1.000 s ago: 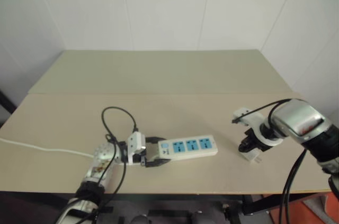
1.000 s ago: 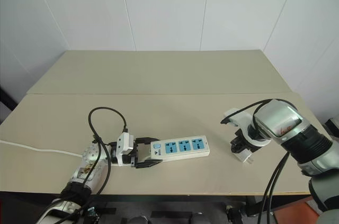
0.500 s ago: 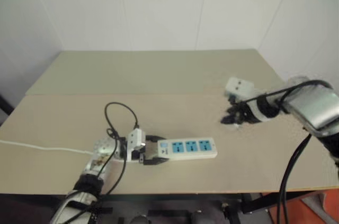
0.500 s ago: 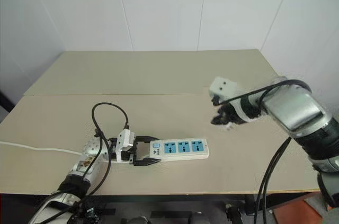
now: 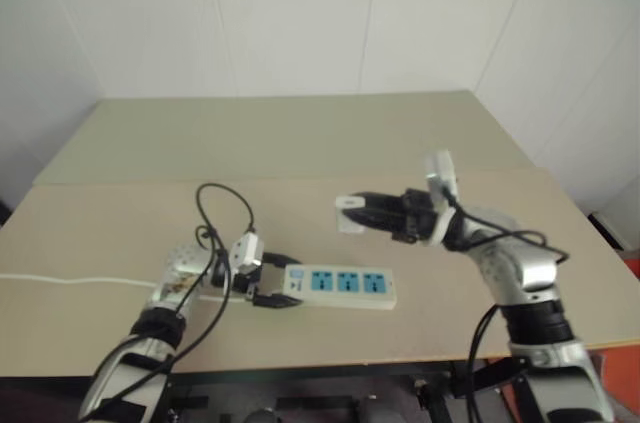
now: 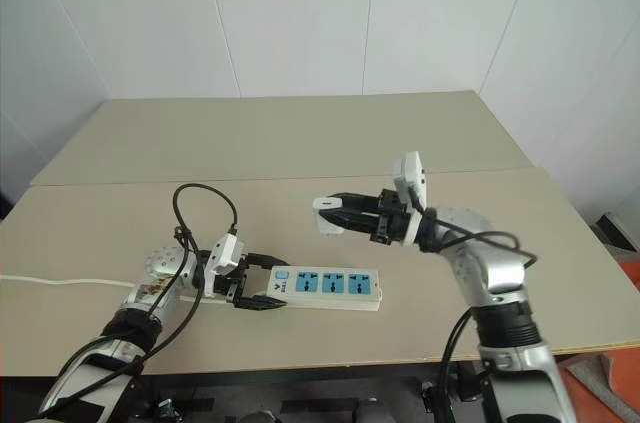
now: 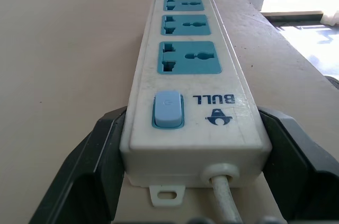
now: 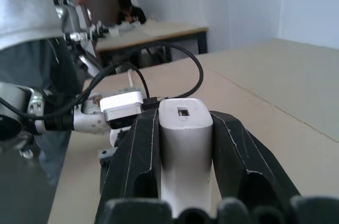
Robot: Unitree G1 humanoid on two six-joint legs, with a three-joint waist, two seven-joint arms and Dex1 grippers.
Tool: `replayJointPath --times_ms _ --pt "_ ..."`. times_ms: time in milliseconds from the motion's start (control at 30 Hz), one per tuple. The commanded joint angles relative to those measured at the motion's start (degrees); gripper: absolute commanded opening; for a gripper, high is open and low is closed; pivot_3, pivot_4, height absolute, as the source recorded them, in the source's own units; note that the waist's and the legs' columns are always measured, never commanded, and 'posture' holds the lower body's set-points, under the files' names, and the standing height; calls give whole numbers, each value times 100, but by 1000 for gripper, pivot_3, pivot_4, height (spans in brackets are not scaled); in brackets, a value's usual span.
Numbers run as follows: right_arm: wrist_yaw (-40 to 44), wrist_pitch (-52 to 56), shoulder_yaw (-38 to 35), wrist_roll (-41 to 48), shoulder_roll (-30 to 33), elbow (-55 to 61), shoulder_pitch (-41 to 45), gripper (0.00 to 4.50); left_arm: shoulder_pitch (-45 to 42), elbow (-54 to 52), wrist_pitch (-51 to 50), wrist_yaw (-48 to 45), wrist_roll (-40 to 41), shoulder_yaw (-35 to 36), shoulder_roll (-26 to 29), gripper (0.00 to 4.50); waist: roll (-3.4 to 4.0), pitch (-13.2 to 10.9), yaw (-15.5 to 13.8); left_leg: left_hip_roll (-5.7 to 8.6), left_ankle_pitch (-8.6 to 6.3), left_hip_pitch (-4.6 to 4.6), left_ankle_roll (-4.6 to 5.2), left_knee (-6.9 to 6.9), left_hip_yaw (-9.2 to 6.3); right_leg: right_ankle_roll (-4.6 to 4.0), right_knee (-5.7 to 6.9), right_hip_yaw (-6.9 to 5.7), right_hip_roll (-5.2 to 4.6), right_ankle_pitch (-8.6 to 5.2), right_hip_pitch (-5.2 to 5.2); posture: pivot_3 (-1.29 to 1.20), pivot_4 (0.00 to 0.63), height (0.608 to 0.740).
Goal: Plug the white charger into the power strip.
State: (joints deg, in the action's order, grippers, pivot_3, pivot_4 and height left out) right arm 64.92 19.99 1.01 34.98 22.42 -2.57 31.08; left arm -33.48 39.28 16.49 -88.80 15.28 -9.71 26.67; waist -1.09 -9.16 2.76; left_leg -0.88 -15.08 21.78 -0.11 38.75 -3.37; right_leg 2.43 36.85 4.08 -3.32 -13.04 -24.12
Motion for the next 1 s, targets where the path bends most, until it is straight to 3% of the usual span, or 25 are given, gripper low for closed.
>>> replayJointPath --times_ms 33,333,1000 --pt "304 -1041 -101 19 -548 -86 -185 1121 40 175 -22 -163 -252 -88 168 3260 0 0 6 -2 0 -2 0 0 -1 0 0 -1 1 0 1 0 150 740" --pt "519 -2328 172 -609 -1333 -1169 -289 1121 46 243 32 -189 -277 -44 260 3260 1 0 15 -2 1 -16 -1 -2 0 -3 11 1 4 -2 5 0 150 740" --pt "944 -2925 380 -1028 -1472 -2202 -272 1121 -86 257 -32 -302 -296 -39 399 3260 2 -1 118 -2 1 -23 -1 -2 -2 -5 18 2 4 -3 7 0 150 740"
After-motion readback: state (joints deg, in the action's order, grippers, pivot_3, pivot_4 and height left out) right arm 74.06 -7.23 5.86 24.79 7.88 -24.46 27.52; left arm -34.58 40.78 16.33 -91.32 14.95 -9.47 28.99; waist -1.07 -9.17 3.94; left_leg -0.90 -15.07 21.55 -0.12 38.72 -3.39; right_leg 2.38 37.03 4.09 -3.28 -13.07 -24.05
